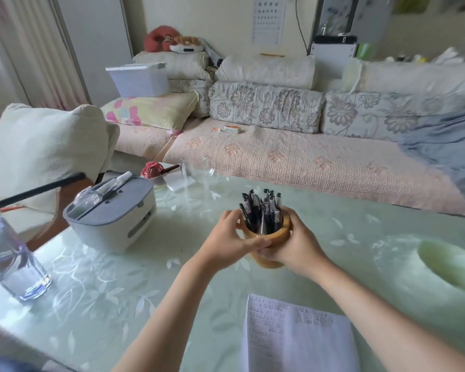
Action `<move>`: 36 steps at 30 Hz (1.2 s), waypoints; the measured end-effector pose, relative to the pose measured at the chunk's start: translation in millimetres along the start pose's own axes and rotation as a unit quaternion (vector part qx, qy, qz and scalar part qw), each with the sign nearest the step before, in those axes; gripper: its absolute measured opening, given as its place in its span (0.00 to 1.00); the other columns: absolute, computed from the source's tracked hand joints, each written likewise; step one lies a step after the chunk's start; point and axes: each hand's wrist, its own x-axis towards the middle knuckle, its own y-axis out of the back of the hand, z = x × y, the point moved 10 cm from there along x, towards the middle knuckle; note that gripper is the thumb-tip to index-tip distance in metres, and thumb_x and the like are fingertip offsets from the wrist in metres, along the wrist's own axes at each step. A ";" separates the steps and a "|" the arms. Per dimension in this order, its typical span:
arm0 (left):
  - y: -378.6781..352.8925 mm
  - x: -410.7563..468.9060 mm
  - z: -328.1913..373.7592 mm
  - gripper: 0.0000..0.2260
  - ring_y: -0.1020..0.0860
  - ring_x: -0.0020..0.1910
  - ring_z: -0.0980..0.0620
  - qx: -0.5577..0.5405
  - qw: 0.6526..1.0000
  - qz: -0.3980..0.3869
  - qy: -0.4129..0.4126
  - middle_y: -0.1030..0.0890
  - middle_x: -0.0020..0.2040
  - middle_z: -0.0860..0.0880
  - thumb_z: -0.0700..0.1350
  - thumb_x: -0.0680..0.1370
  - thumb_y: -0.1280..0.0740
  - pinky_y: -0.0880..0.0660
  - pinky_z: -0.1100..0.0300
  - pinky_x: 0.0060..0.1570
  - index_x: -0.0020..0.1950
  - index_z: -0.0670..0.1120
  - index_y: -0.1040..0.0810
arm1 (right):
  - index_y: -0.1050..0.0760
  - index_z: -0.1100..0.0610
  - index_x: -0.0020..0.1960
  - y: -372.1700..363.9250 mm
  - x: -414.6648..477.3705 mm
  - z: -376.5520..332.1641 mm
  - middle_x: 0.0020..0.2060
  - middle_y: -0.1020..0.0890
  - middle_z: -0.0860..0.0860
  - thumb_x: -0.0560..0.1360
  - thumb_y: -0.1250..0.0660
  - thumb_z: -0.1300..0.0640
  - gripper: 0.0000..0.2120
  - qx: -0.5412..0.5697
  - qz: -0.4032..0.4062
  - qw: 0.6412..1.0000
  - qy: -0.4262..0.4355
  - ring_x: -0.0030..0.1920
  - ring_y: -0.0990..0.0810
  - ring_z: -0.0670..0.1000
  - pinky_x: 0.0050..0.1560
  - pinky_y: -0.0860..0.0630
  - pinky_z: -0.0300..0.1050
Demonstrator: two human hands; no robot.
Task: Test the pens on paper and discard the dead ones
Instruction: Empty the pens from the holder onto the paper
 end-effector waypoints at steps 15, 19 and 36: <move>-66.7 -107.7 58.8 0.56 0.35 0.71 0.52 0.114 0.986 -0.104 -0.062 0.37 0.74 0.51 0.62 0.64 0.24 0.35 0.55 0.69 0.79 0.52 0.56 | 0.40 0.38 0.69 72.1 -153.3 -13.4 0.62 0.27 0.40 0.56 0.29 0.37 0.43 -0.317 0.040 0.947 0.007 0.61 0.26 0.49 0.59 0.28 0.51; -86.2 -109.4 63.0 0.50 0.39 0.73 0.51 0.163 0.976 -0.076 -0.126 0.40 0.73 0.52 0.59 0.67 0.25 0.36 0.55 0.70 0.79 0.49 0.51 | 0.39 0.39 0.70 73.3 -159.4 0.7 0.60 0.27 0.42 0.60 0.30 0.35 0.41 -0.446 0.060 0.892 0.041 0.60 0.27 0.51 0.62 0.35 0.55; -155.1 -79.5 25.1 0.52 0.42 0.75 0.51 0.282 0.940 -0.144 -0.129 0.41 0.77 0.52 0.59 0.66 0.26 0.42 0.54 0.73 0.79 0.49 0.55 | 0.35 0.46 0.72 51.1 -141.8 12.0 0.61 0.27 0.54 0.58 0.26 0.53 0.44 -0.623 0.018 0.772 0.129 0.59 0.27 0.60 0.61 0.36 0.63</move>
